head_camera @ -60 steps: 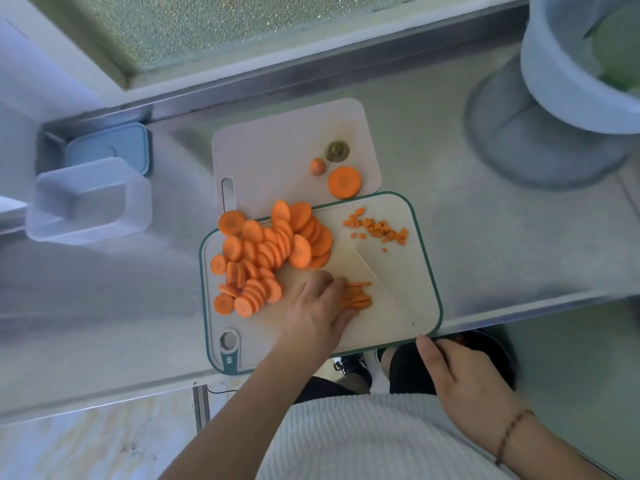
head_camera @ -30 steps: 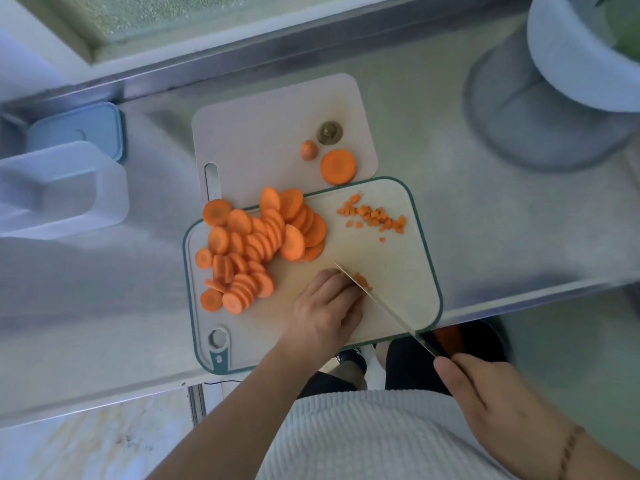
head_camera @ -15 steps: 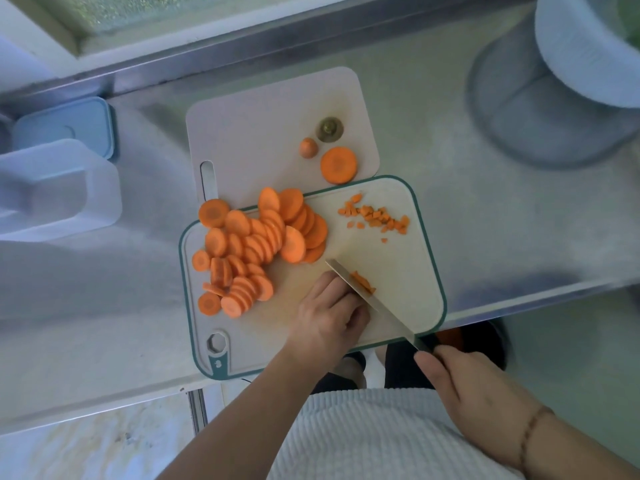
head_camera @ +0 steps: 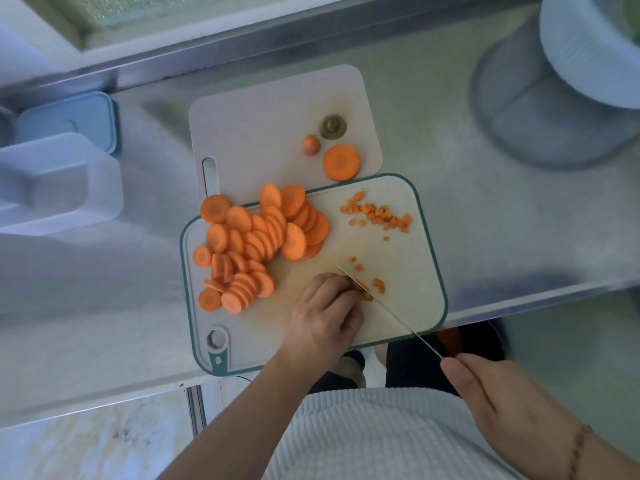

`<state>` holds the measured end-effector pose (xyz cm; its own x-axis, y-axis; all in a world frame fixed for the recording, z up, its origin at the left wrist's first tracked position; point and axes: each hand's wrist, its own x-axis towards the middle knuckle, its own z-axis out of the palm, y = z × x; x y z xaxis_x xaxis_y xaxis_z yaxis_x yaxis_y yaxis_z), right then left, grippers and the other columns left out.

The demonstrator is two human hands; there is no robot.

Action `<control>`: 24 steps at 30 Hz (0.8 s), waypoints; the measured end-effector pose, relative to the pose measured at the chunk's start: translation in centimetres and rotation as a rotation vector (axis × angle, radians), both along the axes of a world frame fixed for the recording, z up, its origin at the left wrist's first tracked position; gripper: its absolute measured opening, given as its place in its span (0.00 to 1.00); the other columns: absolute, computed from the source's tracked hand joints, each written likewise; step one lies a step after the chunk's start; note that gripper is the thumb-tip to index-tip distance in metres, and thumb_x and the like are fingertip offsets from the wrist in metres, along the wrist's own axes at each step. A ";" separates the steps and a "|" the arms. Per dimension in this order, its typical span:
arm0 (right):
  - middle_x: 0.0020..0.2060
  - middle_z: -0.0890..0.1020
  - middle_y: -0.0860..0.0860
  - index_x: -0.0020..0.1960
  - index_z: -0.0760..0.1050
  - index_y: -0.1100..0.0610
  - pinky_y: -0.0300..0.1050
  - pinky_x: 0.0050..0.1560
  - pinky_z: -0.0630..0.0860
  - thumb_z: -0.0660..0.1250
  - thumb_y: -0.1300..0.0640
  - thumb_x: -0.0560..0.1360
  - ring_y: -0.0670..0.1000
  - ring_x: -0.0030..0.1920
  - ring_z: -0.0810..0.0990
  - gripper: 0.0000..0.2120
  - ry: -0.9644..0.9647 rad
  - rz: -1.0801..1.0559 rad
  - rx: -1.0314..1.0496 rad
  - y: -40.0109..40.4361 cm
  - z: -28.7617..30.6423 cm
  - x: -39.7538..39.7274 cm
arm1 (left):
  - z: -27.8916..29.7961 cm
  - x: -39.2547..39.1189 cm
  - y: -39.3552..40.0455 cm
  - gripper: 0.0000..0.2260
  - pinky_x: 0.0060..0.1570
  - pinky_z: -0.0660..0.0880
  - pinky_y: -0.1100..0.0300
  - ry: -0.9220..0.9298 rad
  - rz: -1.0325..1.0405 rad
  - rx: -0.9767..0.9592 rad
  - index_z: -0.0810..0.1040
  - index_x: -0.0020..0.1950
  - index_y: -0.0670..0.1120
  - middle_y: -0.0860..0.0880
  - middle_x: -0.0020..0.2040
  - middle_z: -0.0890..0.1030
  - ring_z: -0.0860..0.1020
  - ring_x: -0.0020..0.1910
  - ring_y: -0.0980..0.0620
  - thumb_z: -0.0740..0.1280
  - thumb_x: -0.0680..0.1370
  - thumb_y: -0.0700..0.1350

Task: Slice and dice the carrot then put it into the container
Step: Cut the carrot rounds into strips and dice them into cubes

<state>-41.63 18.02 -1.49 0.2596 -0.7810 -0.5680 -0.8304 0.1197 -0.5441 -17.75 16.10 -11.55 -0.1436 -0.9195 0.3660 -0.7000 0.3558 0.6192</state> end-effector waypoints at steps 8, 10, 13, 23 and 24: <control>0.26 0.75 0.44 0.32 0.67 0.53 0.34 0.27 0.63 0.34 0.19 0.63 0.46 0.27 0.72 0.41 0.014 -0.014 0.018 -0.4 0.8 -0.1 | 0.1 -0.5 -0.2 0.02 0.48 0.77 0.55 0.026 0.045 0.015 0.83 0.41 0.38 0.43 0.44 0.82 0.79 0.45 0.43 0.75 0.72 0.35; 0.27 0.76 0.44 0.32 0.67 0.53 0.34 0.28 0.64 0.34 0.18 0.62 0.46 0.27 0.72 0.42 0.012 -0.013 0.036 -0.5 0.9 0.1 | 0.2 -0.7 -0.2 0.03 0.47 0.77 0.54 0.026 0.059 0.012 0.82 0.39 0.38 0.43 0.44 0.82 0.79 0.45 0.43 0.74 0.72 0.34; 0.30 0.77 0.41 0.33 0.67 0.53 0.34 0.30 0.65 0.32 0.17 0.59 0.45 0.31 0.74 0.44 0.021 0.007 0.055 -0.3 0.9 0.2 | 0.1 -0.8 0.0 0.03 0.48 0.77 0.52 0.011 0.077 0.002 0.82 0.39 0.38 0.44 0.44 0.82 0.79 0.47 0.42 0.73 0.72 0.36; 0.33 0.78 0.38 0.35 0.68 0.53 0.36 0.33 0.68 0.29 0.16 0.56 0.43 0.33 0.76 0.47 0.054 0.018 0.071 -0.2 0.7 -0.2 | -0.1 -1.0 -0.1 0.04 0.47 0.75 0.51 -0.095 0.115 -0.088 0.83 0.40 0.43 0.49 0.42 0.82 0.80 0.46 0.44 0.71 0.74 0.37; 0.32 0.77 0.38 0.35 0.68 0.53 0.35 0.32 0.68 0.30 0.16 0.57 0.44 0.33 0.75 0.46 0.049 0.015 0.073 -0.3 0.7 -0.2 | 0.0 -1.1 -0.1 0.03 0.47 0.75 0.52 -0.105 0.124 -0.091 0.83 0.40 0.43 0.50 0.43 0.82 0.80 0.46 0.44 0.72 0.73 0.37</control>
